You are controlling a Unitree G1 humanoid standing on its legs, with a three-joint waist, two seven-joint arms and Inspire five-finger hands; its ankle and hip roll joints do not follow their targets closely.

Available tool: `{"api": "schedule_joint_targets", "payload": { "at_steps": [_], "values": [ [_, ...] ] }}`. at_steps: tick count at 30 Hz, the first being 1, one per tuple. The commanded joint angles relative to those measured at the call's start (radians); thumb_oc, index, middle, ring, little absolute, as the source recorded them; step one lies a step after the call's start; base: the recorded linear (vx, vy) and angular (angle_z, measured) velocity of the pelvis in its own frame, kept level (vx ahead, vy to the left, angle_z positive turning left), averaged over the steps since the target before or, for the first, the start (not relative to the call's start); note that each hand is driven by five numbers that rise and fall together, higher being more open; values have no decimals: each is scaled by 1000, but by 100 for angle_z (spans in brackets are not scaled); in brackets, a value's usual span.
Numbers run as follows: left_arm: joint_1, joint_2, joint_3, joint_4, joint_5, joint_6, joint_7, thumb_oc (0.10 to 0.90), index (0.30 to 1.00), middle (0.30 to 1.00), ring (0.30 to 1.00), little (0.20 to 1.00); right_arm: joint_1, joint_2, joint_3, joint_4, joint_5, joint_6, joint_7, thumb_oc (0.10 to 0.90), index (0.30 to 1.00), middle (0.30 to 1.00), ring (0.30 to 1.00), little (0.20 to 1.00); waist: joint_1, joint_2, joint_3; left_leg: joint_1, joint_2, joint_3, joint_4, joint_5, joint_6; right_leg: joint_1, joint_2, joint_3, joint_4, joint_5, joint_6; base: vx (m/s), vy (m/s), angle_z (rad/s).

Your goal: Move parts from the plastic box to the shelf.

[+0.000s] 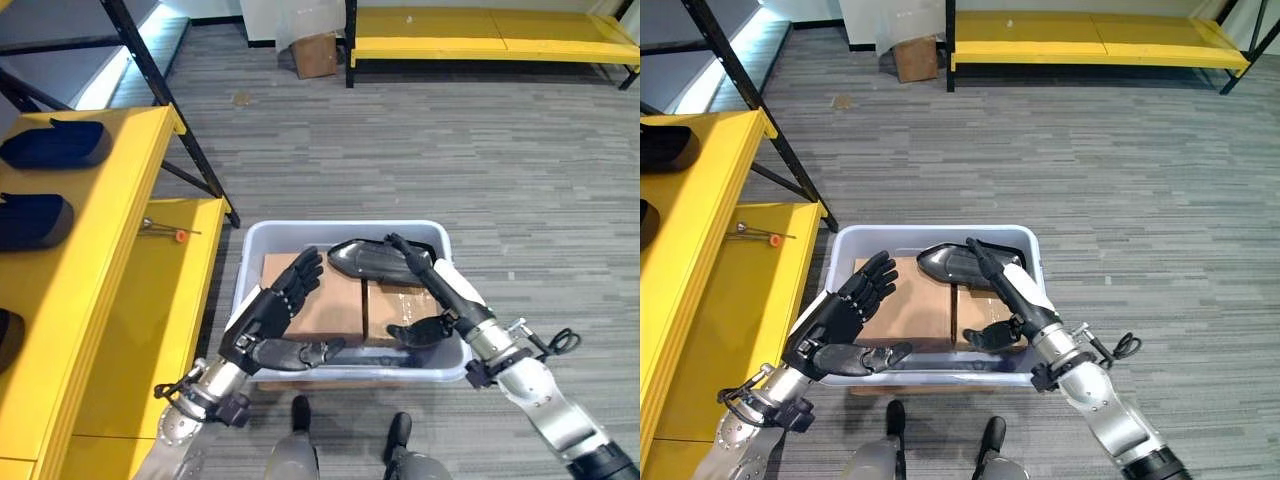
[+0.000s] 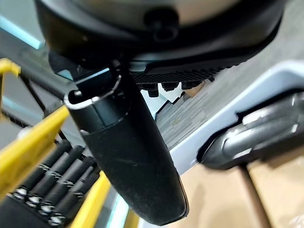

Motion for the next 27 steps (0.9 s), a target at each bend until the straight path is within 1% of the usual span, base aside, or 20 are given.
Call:
{"api": "schedule_joint_targets", "payload": {
  "at_steps": [1,2,3,5,7,8,9,11,12,13,14,15,16,18,20,23,24,27],
  "values": [
    [-80,49,-12,-129,-117,-98,-17,900,1000,1000,1000,1000,-310,-67,28,-13,-77,-109,-65,900,1000,1000,1000,1000,52,-37,-31,21,-6,-2,100,-123,8,-27,-56,-6,167,-142,10,15,-110,8],
    [-101,57,-23,-121,-116,-96,-11,900,1000,1000,1000,1000,-389,-80,54,11,-100,-84,-58,900,1000,1000,1000,1000,61,-35,-16,5,-6,-11,112,-124,6,-41,-54,-8,181,-146,8,-148,-144,6],
    [-137,73,-36,-113,-119,-102,-7,900,1000,1000,1000,1000,-525,-104,100,90,-103,-66,-51,900,1000,1000,1000,1000,80,-31,18,-25,-9,-23,120,-123,6,-70,-48,-6,195,-151,4,-205,-130,9],
    [-173,80,-44,-101,-124,-119,-29,900,1000,1000,1000,1000,-623,-112,147,161,-127,-21,-62,900,1000,1000,1000,1000,93,-29,52,-53,-15,-34,118,-115,8,-97,-40,-9,203,-152,-1,-190,-103,10],
    [-186,83,-48,-105,-112,-127,-23,900,1000,1000,1000,1000,-675,-111,179,230,-137,-6,-76,900,1000,1000,1000,1000,101,-25,73,-68,-21,-44,120,-112,10,-110,-35,-7,209,-154,-5,-113,-52,17],
    [-200,86,-51,-107,-116,-135,-27,900,1000,1000,1000,1000,-715,-107,217,318,-169,15,-115,900,1000,1000,1000,1000,113,-18,96,-84,-26,-55,118,-104,13,-121,-29,-8,213,-157,-11,-98,-62,21],
    [-215,88,-50,-108,-109,-132,-27,900,1000,1000,1000,1000,-742,-101,231,401,-173,48,-130,900,1000,1000,1000,1000,123,-14,109,-97,-30,-63,118,-100,14,-126,-25,-12,214,-158,-14,-85,-78,15],
    [-234,96,-48,-112,-106,-124,-31,900,1000,1000,1000,1000,-779,-93,253,519,-164,74,-147,900,1000,1000,1000,1000,138,-12,129,-111,-33,-71,117,-96,15,-131,-19,-17,215,-160,-17,-42,-88,18],
    [-239,98,-45,-112,-106,-121,-33,900,1000,1000,1000,1000,-787,-91,258,540,-166,85,-147,900,1000,1000,1000,1000,141,-12,133,-115,-34,-73,118,-95,15,-132,-18,-19,214,-161,-17,-23,-105,21],
    [-251,103,-43,-113,-107,-113,-38,900,1000,1000,1000,1000,-806,-88,269,600,-170,85,-157,900,1000,1000,1000,1000,149,-12,143,-123,-34,-77,119,-93,15,-133,-15,-22,214,-161,-19,-14,-123,16],
    [-262,110,-41,-117,-114,-100,-41,900,1000,1000,1000,1000,-827,-83,287,650,-157,111,-158,900,1000,1000,1000,1000,158,-15,151,-133,-34,-80,122,-91,14,-137,-12,-27,213,-160,-19,-10,-119,10],
    [-265,112,-40,-117,-115,-96,-41,900,1000,1000,1000,1000,-833,-81,291,662,-156,124,-153,900,1000,1000,1000,1000,159,-16,153,-135,-34,-81,123,-91,14,-137,-11,-28,213,-160,-20,-17,-118,4],
    [-275,113,-39,-122,-109,-86,-40,900,1000,1000,1000,1000,-848,-72,300,710,-162,124,-164,900,1000,1000,1000,1000,167,-18,163,-144,-34,-84,125,-89,14,-140,-9,-31,213,-159,-20,-18,-86,2],
    [-288,118,-38,-119,-107,-76,-45,900,1000,1000,1000,1000,-870,-67,313,753,-148,133,-165,900,1000,1000,1000,1000,173,-21,172,-155,-31,-85,125,-85,13,-146,-4,-36,213,-158,-22,-19,-106,6],
    [-298,131,-27,-116,-111,-59,-59,900,1000,1000,1000,1000,-906,-60,331,832,-145,184,-159,900,1000,1000,1000,1000,187,-23,191,-172,-31,-88,121,-77,11,-155,6,-45,215,-158,-26,-10,-113,9],
    [-299,137,-19,-120,-110,-41,-67,900,1000,1000,1000,1000,-919,-53,354,891,-153,232,-175,900,1000,1000,1000,1000,199,-24,198,-190,-28,-91,111,-68,8,-167,15,-51,216,-160,-29,8,-92,3],
    [-298,143,-15,-114,-113,-41,-77,900,1000,1000,1000,1000,-927,-46,362,924,-155,272,-187,900,1000,1000,1000,1000,205,-23,198,-200,-27,-92,100,-61,7,-175,21,-55,216,-161,-31,32,-94,-1],
    [-306,155,-13,-108,-123,-36,-82,900,1000,1000,1000,1000,-947,-42,371,970,-168,308,-229,900,1000,1000,1000,1000,210,-25,198,-218,-26,-92,93,-54,6,-193,26,-60,215,-158,-31,2,-59,0]
  ]
}}
